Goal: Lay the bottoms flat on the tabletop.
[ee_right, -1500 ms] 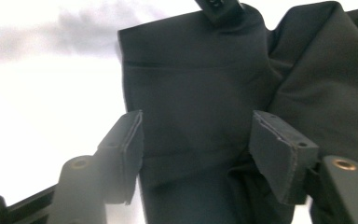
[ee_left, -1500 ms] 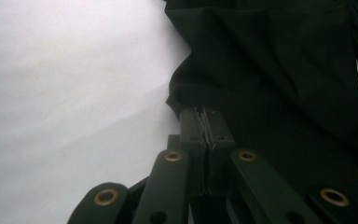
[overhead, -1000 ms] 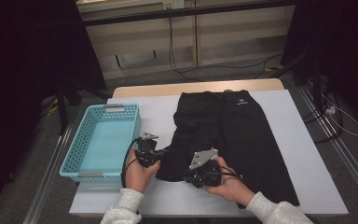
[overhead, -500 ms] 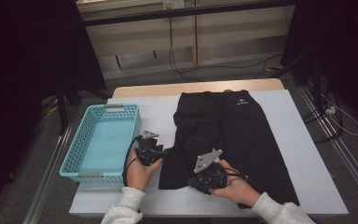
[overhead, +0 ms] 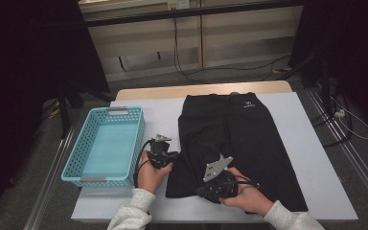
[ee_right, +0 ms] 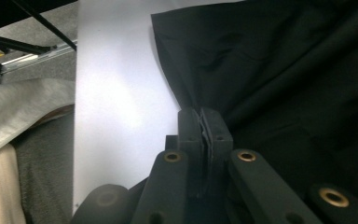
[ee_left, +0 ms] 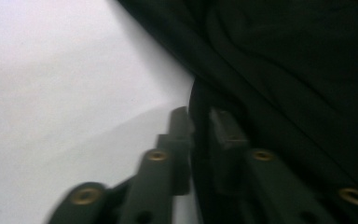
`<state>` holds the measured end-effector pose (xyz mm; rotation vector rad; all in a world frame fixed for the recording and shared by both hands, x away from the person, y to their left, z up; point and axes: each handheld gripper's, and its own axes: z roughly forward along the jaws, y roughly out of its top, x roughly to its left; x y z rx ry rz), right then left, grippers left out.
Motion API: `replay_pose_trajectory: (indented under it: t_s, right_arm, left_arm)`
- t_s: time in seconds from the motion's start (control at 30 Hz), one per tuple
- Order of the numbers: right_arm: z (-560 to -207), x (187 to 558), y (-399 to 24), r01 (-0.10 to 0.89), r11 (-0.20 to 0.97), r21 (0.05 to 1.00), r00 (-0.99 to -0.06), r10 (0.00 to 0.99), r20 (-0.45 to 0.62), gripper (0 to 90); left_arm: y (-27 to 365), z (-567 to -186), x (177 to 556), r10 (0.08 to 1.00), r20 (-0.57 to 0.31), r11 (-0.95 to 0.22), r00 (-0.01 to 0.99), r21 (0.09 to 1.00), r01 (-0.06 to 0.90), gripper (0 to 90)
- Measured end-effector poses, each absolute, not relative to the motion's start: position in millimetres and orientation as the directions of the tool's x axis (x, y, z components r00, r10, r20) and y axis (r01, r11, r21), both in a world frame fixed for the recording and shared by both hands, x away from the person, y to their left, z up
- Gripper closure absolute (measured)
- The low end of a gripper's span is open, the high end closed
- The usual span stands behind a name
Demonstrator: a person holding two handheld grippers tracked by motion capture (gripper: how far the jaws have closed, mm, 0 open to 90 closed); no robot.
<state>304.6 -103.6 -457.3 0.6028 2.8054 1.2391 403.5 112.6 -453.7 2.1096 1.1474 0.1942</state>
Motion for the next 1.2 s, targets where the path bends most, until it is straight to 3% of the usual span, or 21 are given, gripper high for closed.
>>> replay_pose_trajectory:
  t_s: [0.13,0.4,0.67,0.77,0.83,0.93,1.03,1.2]
  right_arm:
    - [-457,304,-103,0.335,0.614,0.715,-0.927,0.353,0.131,87.9]
    - [-456,306,-104,0.352,0.596,0.722,-0.92,0.364,0.148,87.8]
    - [-456,307,-101,0.337,0.606,0.721,-0.928,0.344,0.145,87.8]
    - [-456,305,-101,0.329,0.615,0.716,-0.933,0.331,0.144,87.8]
    - [-456,305,-100,0.331,0.617,0.714,-0.932,0.332,0.145,87.8]
    - [-457,305,-100,0.331,0.619,0.713,-0.932,0.332,0.144,87.7]
    - [-457,305,-101,0.333,0.618,0.712,-0.931,0.338,0.142,87.7]
    - [-458,305,-101,0.336,0.617,0.712,-0.929,0.339,0.145,87.7]
  left_arm:
    - [112,-452,402,0.783,-0.211,-0.339,0.585,0.644,0.686,88.9]
    - [135,-433,399,0.816,-0.237,-0.273,0.527,0.645,0.714,89.2]
    - [139,-434,396,0.837,-0.211,-0.28,0.506,0.628,0.726,87.8]
    - [138,-436,399,0.84,-0.201,-0.264,0.505,0.662,0.702,73.3]
    - [136,-441,403,0.829,-0.206,-0.262,0.52,0.678,0.686,71.7]
    - [130,-450,409,0.834,-0.172,-0.273,0.525,0.697,0.663,61.9]
    - [123,-456,413,0.834,-0.162,-0.285,0.527,0.691,0.664,62.4]
    - [122,-455,415,0.844,-0.153,-0.29,0.514,0.676,0.678,82.3]
